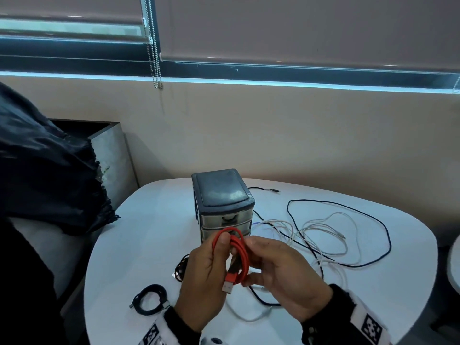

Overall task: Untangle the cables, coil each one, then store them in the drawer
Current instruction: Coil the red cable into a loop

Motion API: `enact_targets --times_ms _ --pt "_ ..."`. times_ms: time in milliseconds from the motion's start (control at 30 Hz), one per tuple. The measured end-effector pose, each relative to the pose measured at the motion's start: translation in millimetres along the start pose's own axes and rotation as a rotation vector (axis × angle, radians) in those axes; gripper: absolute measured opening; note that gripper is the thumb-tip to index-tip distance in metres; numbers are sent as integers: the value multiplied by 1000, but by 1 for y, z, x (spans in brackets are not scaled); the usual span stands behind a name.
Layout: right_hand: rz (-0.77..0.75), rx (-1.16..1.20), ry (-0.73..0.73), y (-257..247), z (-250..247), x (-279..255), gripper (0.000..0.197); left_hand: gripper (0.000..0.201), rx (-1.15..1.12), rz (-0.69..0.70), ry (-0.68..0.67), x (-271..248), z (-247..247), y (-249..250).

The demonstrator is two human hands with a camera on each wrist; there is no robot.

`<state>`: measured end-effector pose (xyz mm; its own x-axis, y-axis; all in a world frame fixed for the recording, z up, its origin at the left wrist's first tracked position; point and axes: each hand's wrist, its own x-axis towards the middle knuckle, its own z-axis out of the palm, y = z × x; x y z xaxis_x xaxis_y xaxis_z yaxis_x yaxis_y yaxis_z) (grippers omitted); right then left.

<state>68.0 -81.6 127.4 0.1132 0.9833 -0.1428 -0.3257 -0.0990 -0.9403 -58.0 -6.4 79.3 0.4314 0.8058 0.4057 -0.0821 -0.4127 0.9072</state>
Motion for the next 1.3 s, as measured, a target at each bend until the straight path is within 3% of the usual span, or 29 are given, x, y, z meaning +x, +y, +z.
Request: enact_targets --times_ms 100,200,300,400,500,767,933,1100,1233,1300 --pt "-21 -113 -41 3 5 -2 31 41 115 17 -47 2 2 -1" --pt "-106 -489 -17 4 1 -4 15 48 16 -23 -58 2 1 0" --pt "-50 -543 11 5 -7 -4 17 65 -101 -143 -1 -2 0 3" --pt "-53 -578 82 11 -5 -3 18 54 -66 -121 -33 -5 4 5" --pt "-166 -667 196 19 -3 -4 17 43 -46 -70 -60 -7 4 5" --pt "-355 -641 150 6 3 -21 38 44 179 -32 196 2 -13 5" --pt "-281 -703 75 6 -5 -14 25 42 -10 -97 192 0 -12 22" --pt "-223 -282 90 10 1 -7 17 48 -214 -140 118 -4 -7 30" --pt "-177 -115 89 11 1 0 5 55 -214 -314 100 -5 -11 17" --pt "-167 -156 143 13 -2 6 10 53 -73 -348 95 -4 -14 8"
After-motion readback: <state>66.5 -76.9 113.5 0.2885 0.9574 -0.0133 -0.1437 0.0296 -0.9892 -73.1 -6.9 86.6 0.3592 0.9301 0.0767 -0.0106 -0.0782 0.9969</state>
